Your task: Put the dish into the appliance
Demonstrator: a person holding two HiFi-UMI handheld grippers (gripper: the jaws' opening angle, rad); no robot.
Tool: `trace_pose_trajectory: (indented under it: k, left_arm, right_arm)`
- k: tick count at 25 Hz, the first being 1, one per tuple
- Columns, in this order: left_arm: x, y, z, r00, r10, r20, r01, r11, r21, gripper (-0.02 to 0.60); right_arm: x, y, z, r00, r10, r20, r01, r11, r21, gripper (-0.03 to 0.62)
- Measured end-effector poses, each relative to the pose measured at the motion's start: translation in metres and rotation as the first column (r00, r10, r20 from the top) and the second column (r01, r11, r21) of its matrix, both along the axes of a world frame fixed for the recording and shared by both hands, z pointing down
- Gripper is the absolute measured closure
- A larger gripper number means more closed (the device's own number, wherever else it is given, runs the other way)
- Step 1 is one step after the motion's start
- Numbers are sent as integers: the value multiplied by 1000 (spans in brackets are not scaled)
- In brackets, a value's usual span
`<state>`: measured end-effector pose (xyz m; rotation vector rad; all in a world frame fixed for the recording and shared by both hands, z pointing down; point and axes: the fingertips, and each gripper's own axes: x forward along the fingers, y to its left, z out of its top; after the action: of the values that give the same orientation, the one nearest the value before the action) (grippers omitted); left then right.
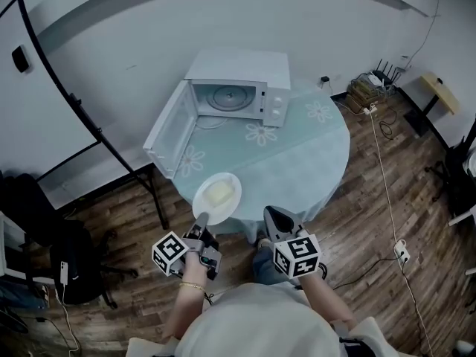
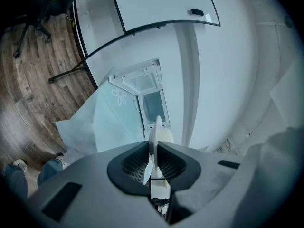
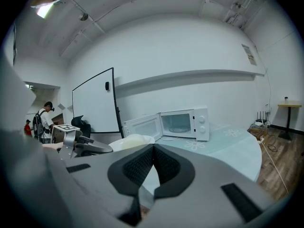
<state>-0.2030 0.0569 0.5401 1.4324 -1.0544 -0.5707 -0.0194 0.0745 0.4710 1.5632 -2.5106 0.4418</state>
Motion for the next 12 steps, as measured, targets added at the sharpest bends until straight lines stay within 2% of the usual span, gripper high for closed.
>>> trace_pose_trajectory:
  k: [4, 12]
  left_arm:
    - [12, -31, 0, 1000, -24, -19, 24, 1000, -13, 537]
    - [33, -89, 0, 997, -75, -12, 75, 997, -26, 535]
  right_arm:
    - [9, -38, -5, 999, -33, 7, 33, 999, 5, 589]
    - [30, -103, -10, 994, -107, 8, 107, 994, 1, 589]
